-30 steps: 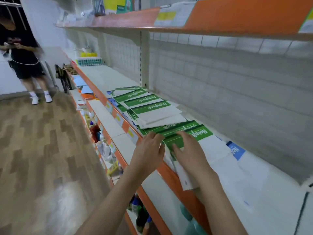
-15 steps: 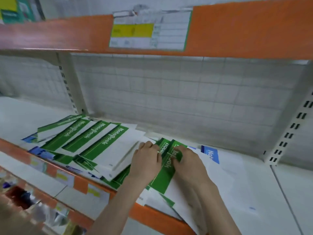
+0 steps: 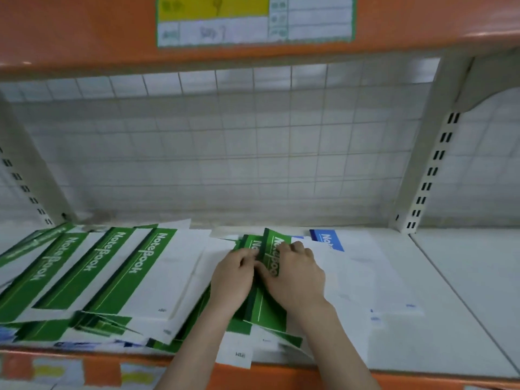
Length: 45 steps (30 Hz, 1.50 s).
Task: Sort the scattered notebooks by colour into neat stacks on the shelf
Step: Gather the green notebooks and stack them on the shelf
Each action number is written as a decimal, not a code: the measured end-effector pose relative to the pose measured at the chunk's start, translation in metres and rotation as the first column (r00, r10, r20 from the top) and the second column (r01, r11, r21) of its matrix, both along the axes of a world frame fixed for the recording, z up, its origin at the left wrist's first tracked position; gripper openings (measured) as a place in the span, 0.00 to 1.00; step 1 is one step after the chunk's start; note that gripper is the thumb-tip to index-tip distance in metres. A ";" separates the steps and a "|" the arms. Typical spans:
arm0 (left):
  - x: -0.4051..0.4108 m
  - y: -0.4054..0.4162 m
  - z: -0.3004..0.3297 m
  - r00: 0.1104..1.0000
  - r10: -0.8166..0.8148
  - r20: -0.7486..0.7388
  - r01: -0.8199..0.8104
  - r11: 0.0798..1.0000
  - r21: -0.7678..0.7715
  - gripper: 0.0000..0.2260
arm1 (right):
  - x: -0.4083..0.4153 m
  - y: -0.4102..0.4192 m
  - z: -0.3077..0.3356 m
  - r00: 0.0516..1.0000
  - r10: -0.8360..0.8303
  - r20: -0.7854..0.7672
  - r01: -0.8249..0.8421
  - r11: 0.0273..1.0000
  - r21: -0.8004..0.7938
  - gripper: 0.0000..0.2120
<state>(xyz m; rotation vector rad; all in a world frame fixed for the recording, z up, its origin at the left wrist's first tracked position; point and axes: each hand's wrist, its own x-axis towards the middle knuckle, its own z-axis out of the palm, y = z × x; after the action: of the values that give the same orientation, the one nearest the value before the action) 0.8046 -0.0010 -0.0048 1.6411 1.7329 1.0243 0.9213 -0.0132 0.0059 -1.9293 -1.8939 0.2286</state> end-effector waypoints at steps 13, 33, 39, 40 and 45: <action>0.000 -0.011 -0.008 0.991 -0.084 -0.100 0.098 0.985 0.140 0.06 | 0.017 -0.001 0.019 0.979 -0.159 -0.127 0.164 0.986 0.027 0.19; 0.001 -0.018 -0.004 0.951 -0.138 -0.278 0.181 0.974 0.136 0.13 | 0.016 -0.009 0.014 0.986 -0.162 0.037 0.162 0.987 0.006 0.11; 0.002 -0.017 -0.008 0.942 -0.113 -0.317 0.170 0.972 0.159 0.14 | 0.010 -0.007 0.013 0.982 -0.182 0.057 0.180 0.983 0.035 0.13; 0.003 -0.017 -0.008 0.932 -0.103 -0.347 0.167 0.973 0.162 0.15 | 0.011 -0.006 0.013 0.983 -0.178 0.054 0.176 0.984 0.039 0.13; 0.007 -0.016 -0.007 0.897 -0.084 -0.435 0.161 0.977 0.142 0.20 | 0.006 -0.004 0.013 0.986 -0.135 0.096 0.134 0.991 0.019 0.14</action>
<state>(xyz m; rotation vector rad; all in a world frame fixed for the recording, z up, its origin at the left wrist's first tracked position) 0.8111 -0.0172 -0.0119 2.1909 1.8136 0.8167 0.9274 -0.0170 0.0190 -2.0846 -1.8101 0.0837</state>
